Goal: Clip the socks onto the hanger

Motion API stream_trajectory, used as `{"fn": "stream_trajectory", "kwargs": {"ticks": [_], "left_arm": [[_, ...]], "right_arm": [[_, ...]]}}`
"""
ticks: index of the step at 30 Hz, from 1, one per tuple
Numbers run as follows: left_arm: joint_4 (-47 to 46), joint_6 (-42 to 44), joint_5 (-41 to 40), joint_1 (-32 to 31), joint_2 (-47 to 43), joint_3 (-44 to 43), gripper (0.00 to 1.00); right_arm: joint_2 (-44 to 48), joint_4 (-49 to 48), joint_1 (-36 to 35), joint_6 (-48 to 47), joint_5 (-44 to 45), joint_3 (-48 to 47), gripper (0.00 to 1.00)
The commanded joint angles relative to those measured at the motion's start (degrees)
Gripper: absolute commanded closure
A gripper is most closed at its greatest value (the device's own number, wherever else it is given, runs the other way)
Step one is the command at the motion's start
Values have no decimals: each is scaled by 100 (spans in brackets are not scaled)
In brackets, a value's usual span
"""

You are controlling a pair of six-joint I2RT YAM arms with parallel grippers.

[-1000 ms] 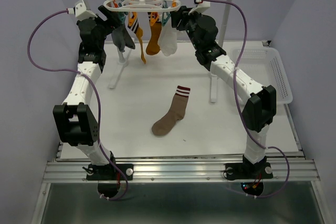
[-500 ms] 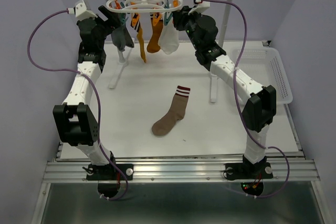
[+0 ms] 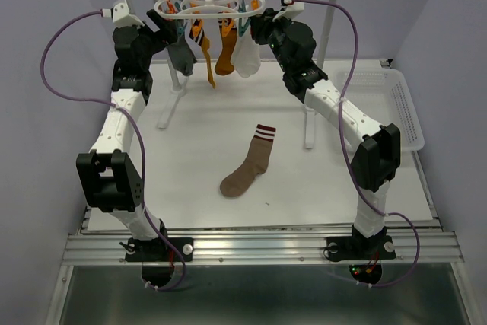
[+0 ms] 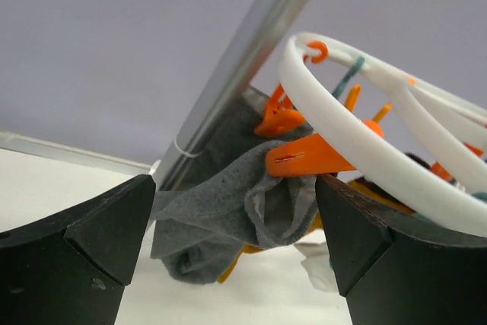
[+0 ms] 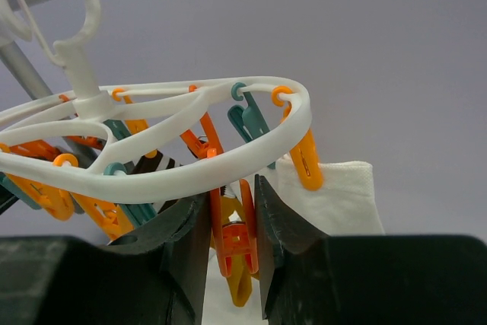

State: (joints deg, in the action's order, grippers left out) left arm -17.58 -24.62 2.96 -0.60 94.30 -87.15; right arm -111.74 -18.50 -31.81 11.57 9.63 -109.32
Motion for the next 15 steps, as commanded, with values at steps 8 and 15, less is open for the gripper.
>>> {"fn": "stream_trajectory", "kwargs": {"ticks": [8, 15], "left_arm": [[106, 933, 1752, 157, -1914, 1416, 1], [-166, 740, 2611, 95, -3057, 2782, 1]], "right_arm": [[276, -171, 44, -32, 188, -283, 99], [294, -92, 44, -32, 136, -318, 99]]}}
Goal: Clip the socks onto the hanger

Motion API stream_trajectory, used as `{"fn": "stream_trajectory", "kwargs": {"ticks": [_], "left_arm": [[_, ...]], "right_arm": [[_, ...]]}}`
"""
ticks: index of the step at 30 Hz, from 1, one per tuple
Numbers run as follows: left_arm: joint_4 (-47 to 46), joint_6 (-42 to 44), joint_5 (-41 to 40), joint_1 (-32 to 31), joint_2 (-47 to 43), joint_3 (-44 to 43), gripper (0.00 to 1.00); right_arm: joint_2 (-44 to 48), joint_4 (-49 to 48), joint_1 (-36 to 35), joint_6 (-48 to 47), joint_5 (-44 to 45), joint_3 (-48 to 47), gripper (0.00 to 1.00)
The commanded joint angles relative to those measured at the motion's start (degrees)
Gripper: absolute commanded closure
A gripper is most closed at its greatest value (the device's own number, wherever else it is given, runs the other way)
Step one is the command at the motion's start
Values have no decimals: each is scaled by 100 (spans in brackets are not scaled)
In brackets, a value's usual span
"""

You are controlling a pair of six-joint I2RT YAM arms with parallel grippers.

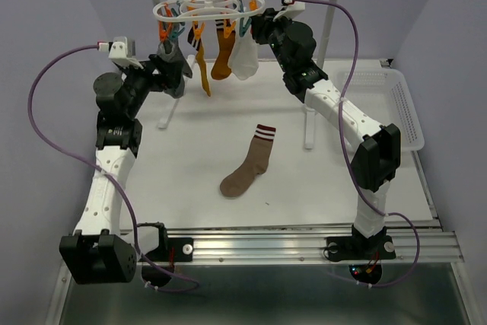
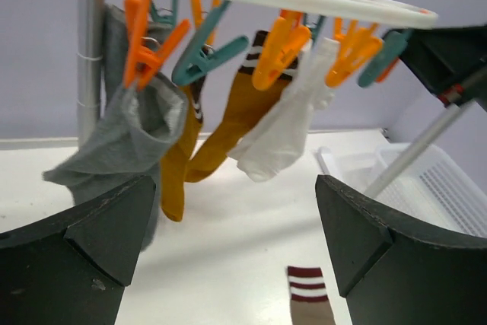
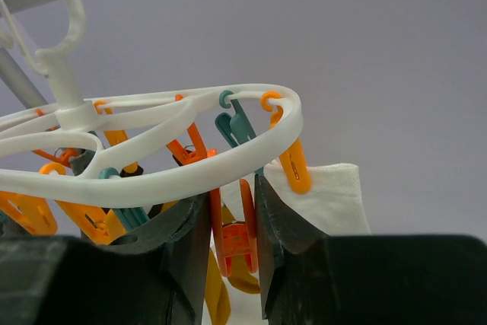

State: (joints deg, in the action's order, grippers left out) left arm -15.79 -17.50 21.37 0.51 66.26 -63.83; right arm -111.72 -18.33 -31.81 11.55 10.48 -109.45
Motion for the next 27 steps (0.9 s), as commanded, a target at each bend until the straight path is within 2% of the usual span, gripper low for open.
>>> {"fn": "stream_trajectory", "kwargs": {"ticks": [1, 3, 5, 7, 9, 12, 16, 20, 21, 27], "left_arm": [[-337, 36, 912, -199, -245, 546, 1], [-337, 123, 1481, -297, -175, 810, 1], [-241, 281, 1607, -646, 35, 951, 1], [-240, 430, 1433, -990, 334, 1048, 1], [-214, 607, 1013, -1596, 650, 1005, 1], [-258, 669, 1027, -2080, 1833, 575, 1], [-179, 590, 1133, -2231, 3046, -163, 1], [373, 808, 379, -2476, 3876, -988, 1], [471, 861, -93, -2547, 3973, -1112, 1], [665, 1098, -658, -2819, 4526, -1526, 2]], "right_arm": [[291, -110, 44, -30, 42, -296, 99], [291, -83, 44, -30, -2, -305, 99], [300, -48, 44, -4, -20, -288, 99], [309, -30, 44, 5, -46, -288, 99], [309, -4, 44, 5, -72, -305, 99], [326, 40, 44, 31, -72, -288, 99], [326, 84, 44, 40, -55, -288, 99], [335, 128, 44, 40, -55, -288, 99], [344, 136, 44, 31, -55, -305, 99], [309, 224, 44, -100, 42, -340, 99]]}}
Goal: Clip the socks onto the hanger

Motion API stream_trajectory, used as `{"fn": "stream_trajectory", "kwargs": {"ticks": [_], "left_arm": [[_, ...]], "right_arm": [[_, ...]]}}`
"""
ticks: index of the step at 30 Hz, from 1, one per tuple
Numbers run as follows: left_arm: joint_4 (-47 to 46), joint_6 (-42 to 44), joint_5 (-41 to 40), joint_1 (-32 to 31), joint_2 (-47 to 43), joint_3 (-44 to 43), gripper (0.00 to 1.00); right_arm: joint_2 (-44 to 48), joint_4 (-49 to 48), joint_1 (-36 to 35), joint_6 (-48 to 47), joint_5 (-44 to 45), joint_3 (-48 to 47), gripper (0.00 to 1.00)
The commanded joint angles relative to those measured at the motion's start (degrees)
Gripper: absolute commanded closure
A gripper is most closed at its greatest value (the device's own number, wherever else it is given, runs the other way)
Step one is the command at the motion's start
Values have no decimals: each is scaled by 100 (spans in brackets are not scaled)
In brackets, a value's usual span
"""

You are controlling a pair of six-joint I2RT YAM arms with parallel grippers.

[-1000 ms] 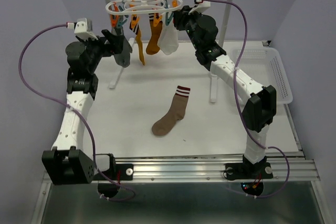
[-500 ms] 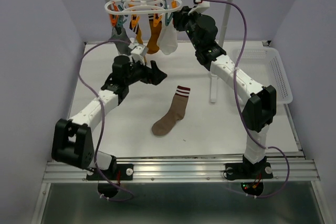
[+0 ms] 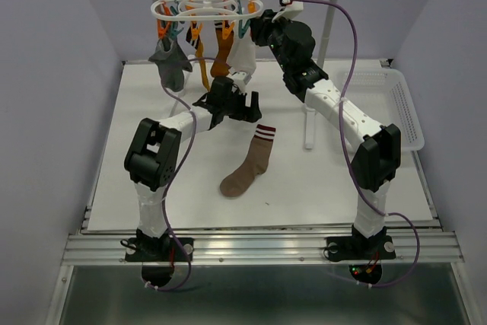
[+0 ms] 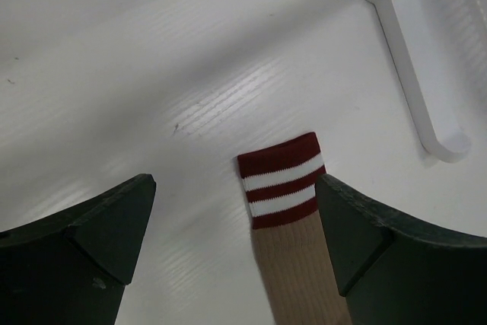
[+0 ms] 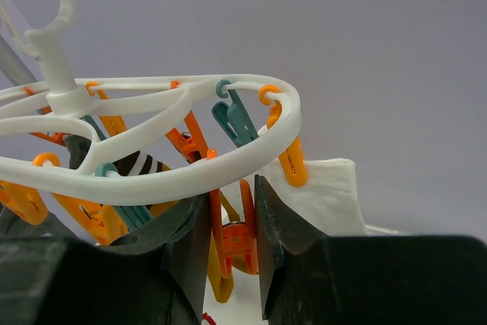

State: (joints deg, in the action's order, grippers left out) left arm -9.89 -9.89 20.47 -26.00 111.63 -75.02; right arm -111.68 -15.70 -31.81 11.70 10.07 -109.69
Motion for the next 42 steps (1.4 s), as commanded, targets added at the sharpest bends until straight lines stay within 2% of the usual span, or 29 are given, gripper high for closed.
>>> {"fn": "stream_trajectory", "kwargs": {"ticks": [1, 5, 17, 22, 27, 37, 42], "left_arm": [[145, 426, -666, -212, 59, -477, 2], [962, 795, -834, -423, 464, -1013, 7], [980, 471, -746, -704, 139, -180, 11], [1261, 313, -1098, -828, 429, -355, 17], [1384, 233, -1325, -854, 447, -267, 31], [1569, -4, -2266, -1196, 306, -188, 32], [1788, -153, -2758, -1355, 491, -355, 37]], "right_arm": [[296, -21, 44, -124, 75, -316, 99], [304, 32, 44, -203, 127, -334, 99], [331, 50, 44, -335, 154, -281, 99], [331, 94, 44, -353, 145, -272, 99], [375, 103, 44, -336, 145, -255, 99], [331, 111, 44, -335, 180, -264, 99], [375, 111, 44, -371, 224, -211, 99]]}}
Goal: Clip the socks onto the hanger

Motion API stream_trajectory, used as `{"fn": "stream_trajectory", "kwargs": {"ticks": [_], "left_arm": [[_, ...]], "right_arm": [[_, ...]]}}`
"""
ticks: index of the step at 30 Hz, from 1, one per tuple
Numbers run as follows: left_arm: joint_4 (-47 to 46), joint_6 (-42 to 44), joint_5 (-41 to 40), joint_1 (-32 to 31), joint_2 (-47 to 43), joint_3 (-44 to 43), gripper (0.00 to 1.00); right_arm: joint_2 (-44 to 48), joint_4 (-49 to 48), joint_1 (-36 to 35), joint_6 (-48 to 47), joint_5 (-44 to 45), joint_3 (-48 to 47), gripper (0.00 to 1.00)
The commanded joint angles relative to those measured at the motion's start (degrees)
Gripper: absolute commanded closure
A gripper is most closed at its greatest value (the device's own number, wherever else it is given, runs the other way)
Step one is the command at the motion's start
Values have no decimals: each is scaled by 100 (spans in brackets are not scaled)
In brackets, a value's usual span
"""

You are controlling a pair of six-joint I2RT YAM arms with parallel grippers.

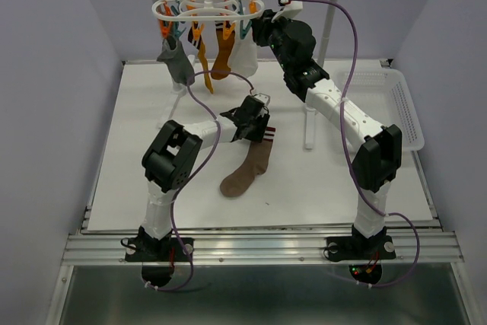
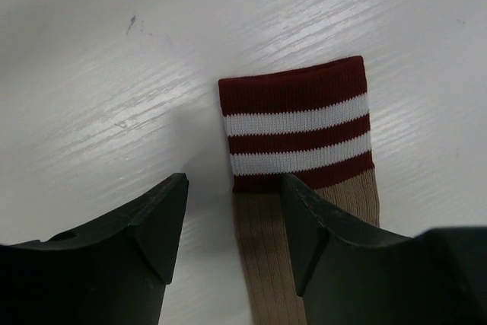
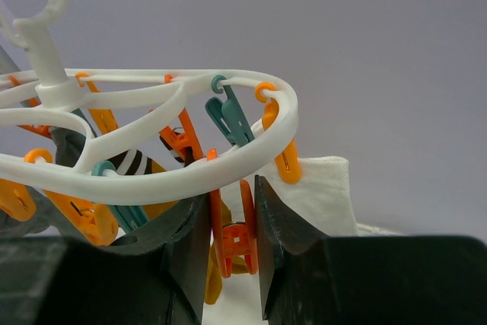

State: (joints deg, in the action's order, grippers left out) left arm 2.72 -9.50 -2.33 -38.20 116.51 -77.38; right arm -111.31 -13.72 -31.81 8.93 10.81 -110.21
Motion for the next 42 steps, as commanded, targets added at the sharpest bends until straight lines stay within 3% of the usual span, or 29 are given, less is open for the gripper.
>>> {"fn": "stream_trajectory", "kwargs": {"ticks": [1, 6, 12, 14, 15, 21, 28, 35, 42], "left_arm": [[528, -210, -470, -144, 47, -119, 41], [510, -272, -400, -144, 162, -110, 51], [150, -272, 38, -109, 232, -40, 72], [-34, -255, 153, -48, 232, -14, 83], [-104, -246, 197, -30, 223, 4, 99], [-429, -71, 145, 58, 66, 30, 100], [-1439, 238, -172, 58, -867, 662, 100], [-3564, 1202, -320, 58, -2201, 1874, 100], [-5518, 2100, -110, 110, -2352, 2412, 100]], "right_arm": [[338, -87, 96, -102, 141, -141, 99], [417, -87, 96, -102, 88, -79, 99], [583, -87, 149, -111, -8, 96, 99], [610, -87, 149, -128, -35, 158, 99], [645, -87, 149, -137, -44, 193, 99], [759, -87, 149, -128, -210, 334, 99], [751, -61, 149, -58, -307, 308, 99], [663, 9, 149, 21, -360, 202, 99], [672, 185, 202, 135, -580, 106, 99]]}}
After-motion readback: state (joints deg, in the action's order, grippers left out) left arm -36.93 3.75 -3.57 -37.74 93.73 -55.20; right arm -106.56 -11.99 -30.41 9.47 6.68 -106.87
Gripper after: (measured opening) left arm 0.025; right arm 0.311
